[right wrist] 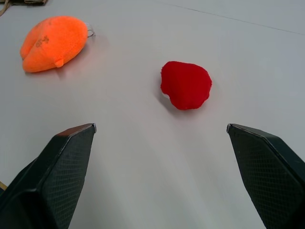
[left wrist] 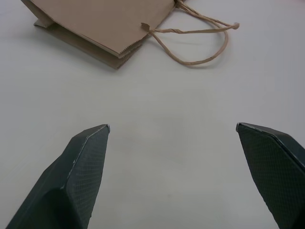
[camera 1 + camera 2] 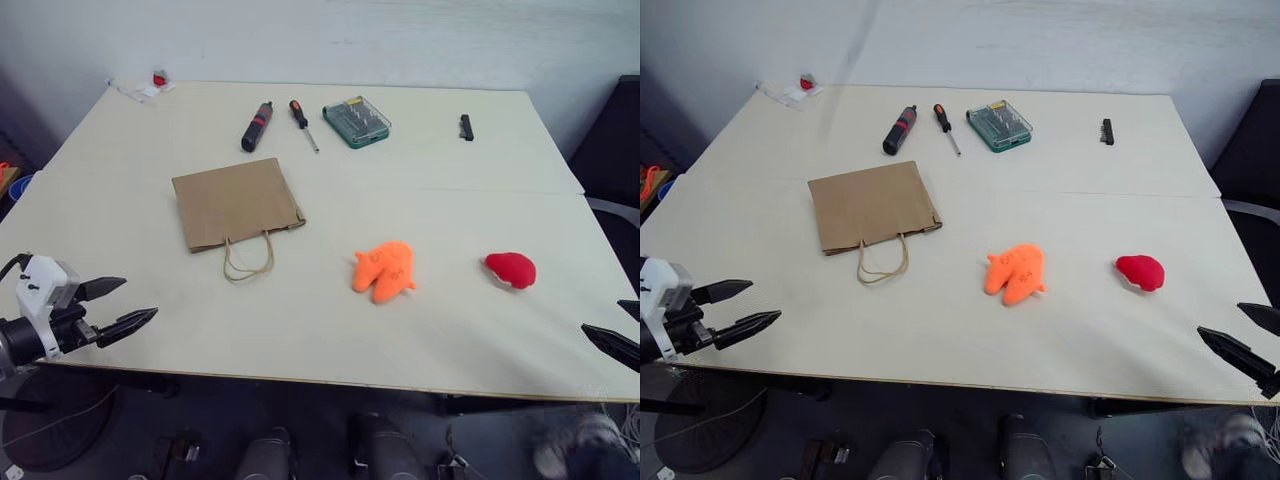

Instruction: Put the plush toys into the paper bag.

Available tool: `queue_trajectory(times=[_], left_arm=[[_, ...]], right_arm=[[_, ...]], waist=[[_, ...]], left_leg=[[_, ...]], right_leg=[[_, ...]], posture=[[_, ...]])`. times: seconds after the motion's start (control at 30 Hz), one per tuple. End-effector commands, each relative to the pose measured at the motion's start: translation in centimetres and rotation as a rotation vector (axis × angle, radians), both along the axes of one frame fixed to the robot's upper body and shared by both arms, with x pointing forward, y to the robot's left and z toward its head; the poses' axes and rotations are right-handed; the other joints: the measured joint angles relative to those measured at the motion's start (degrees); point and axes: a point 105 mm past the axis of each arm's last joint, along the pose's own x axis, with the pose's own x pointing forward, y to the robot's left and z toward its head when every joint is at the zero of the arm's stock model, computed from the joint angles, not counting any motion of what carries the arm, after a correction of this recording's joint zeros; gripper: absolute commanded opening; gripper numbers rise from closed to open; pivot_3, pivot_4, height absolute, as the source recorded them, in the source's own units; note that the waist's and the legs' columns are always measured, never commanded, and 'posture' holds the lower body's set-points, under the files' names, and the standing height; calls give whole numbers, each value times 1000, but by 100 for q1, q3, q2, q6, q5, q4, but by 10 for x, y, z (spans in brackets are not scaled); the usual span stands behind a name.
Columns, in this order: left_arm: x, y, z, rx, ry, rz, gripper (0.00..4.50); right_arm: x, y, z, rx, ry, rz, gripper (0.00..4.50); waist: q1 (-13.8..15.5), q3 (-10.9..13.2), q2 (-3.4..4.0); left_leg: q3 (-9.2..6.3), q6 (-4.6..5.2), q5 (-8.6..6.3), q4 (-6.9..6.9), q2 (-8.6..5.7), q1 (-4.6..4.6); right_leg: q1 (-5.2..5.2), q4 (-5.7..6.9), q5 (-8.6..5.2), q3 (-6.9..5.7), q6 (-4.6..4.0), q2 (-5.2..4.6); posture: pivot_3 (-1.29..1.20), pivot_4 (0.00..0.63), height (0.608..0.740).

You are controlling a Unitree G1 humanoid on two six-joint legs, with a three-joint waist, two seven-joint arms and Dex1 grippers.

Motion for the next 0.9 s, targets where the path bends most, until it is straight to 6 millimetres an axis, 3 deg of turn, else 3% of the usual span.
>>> queue_trajectory(times=[0.03, 0.43, 0.67, 0.8, 0.9], left_arm=[[1, 1, 5, 39, -26, -14, 4462], [7, 6, 8, 61, -38, 7, 4462], [10, -5, 7, 76, -44, -33, 4462], [17, -21, 16, 107, -77, -106, 4462], [24, -36, 25, 130, -105, -181, 4462]], right_arm=[[3, 4, 6, -18, -15, 11, 4500], [4, 6, 5, -37, -14, -11, 4500], [5, 7, 16, -48, -37, -18, 4500], [8, 26, 22, -70, -50, 44, 4500], [13, 53, 30, -58, -61, 132, 4500]], waist=[[-1, 0, 0], [-6, 0, 1], [-2, 0, 1], [-1, 0, 1], [0, 0, 0]], left_leg=[[0, 0, 0, 0, 0, 0], [0, -2, 1, 0, 0, 0], [0, -2, 2, 0, 0, 1], [0, -4, 3, 1, 0, 2], [0, -7, 5, 4, 0, 1]], right_leg=[[0, 0, 0, 0, 0, 0], [0, 1, 1, 0, 1, 0], [0, 3, 1, 0, 1, 0], [0, 6, 1, 0, 1, 0], [0, 10, 2, -1, 2, 1]], posture=[[0, 150, 740], [0, 150, 740], [0, 150, 740], [0, 150, 740], [0, 150, 740]])
